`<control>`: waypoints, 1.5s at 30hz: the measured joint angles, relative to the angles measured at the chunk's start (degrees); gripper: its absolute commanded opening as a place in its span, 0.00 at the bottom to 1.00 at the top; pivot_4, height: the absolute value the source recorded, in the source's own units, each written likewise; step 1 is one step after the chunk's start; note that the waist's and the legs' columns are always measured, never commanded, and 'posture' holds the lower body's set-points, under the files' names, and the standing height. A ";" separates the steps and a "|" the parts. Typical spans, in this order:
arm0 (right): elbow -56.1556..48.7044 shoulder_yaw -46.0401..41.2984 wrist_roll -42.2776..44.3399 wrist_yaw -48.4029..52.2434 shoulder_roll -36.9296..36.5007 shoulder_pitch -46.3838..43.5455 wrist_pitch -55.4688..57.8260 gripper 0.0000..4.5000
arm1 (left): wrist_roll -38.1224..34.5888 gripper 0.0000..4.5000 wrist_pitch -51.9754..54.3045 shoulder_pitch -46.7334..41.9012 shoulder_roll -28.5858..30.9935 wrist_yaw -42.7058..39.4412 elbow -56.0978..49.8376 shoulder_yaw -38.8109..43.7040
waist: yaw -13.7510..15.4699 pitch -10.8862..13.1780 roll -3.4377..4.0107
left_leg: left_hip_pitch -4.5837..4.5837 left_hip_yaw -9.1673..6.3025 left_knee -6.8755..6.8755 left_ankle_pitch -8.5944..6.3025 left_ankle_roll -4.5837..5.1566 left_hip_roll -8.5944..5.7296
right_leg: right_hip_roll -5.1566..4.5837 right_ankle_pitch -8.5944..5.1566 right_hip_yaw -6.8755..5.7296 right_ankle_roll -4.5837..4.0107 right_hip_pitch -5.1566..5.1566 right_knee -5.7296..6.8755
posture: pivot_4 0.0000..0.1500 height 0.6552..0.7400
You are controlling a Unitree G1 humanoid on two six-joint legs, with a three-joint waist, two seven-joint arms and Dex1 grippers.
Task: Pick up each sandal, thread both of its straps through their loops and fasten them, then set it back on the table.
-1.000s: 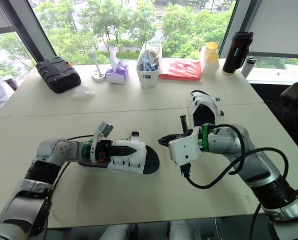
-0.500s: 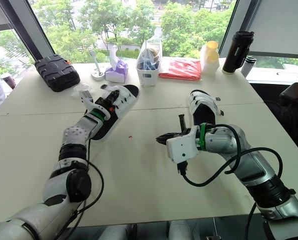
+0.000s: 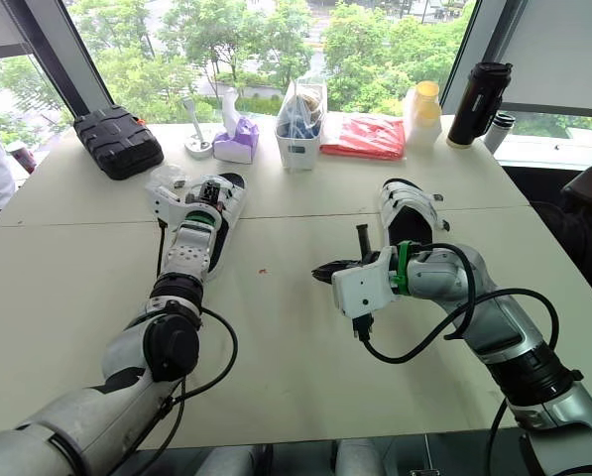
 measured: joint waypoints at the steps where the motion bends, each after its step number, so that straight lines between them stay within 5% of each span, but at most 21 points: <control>1: 0.05 0.04 -0.04 -0.04 0.29 -0.08 -0.11 0.00 | -0.09 0.21 0.17 0.33 -0.42 0.65 -0.72 -0.02 | -0.02 0.00 0.00 | 0.00 0.00 0.03 -0.01 0.02 0.00 | 0.00 0.00 0.00 0.00 0.00 0.01 | 1.00 1.00; 8: 1.18 0.24 -0.74 -0.38 1.08 -0.08 -1.05 0.00 | -1.02 0.95 4.44 4.74 -3.41 4.82 -9.72 -1.36 | -0.31 -0.01 0.01 | -0.10 -0.01 0.33 -0.05 0.08 0.02 | 0.04 0.07 0.02 0.06 -0.01 0.11 | 1.00 1.00; 9: 1.19 0.24 -0.83 -0.38 1.13 -0.08 -1.20 0.00 | -0.98 0.99 5.62 5.69 -3.56 5.44 -11.98 -2.28 | -0.36 -0.01 0.01 | -0.09 -0.01 0.35 -0.05 0.08 0.03 | 0.04 0.10 0.03 0.06 -0.01 0.12 | 1.00 1.00; 25: 3.43 0.50 -1.10 -0.05 1.62 -0.63 -3.55 0.00 | -9.58 0.99 40.13 33.24 -1.67 20.89 -61.08 -12.48 | -0.16 -0.02 0.03 | -0.09 -0.10 0.49 -0.05 0.08 0.10 | 0.08 0.17 0.13 -0.01 -0.02 0.20 | 1.00 1.00; 30: 5.05 1.03 -1.08 0.15 1.77 -1.72 -4.31 0.00 | -10.65 0.99 46.21 38.87 8.70 15.75 -72.57 -16.80 | -0.27 -0.02 0.04 | -0.07 -0.05 0.49 -0.03 0.05 0.15 | 0.19 0.21 0.15 -0.08 -0.02 0.24 | 1.00 1.00; 35: 6.13 -0.60 1.70 0.20 1.61 -2.54 0.16 0.00 | -19.00 0.99 52.58 44.39 19.68 8.08 -83.83 -17.82 | -0.34 -0.04 0.07 | -0.03 -0.04 0.48 -0.03 0.06 0.22 | 0.19 0.21 0.25 -0.10 -0.02 0.24 | 1.00 1.00; 45: 0.44 -12.45 18.69 5.55 -5.60 -2.05 24.65 0.00 | -35.97 0.99 59.90 55.93 46.17 -6.48 -93.42 -13.51 | -0.26 0.01 0.20 | -0.03 0.00 0.47 -0.26 0.47 0.27 | 0.20 0.17 0.28 -0.18 -0.02 0.23 | 1.00 1.00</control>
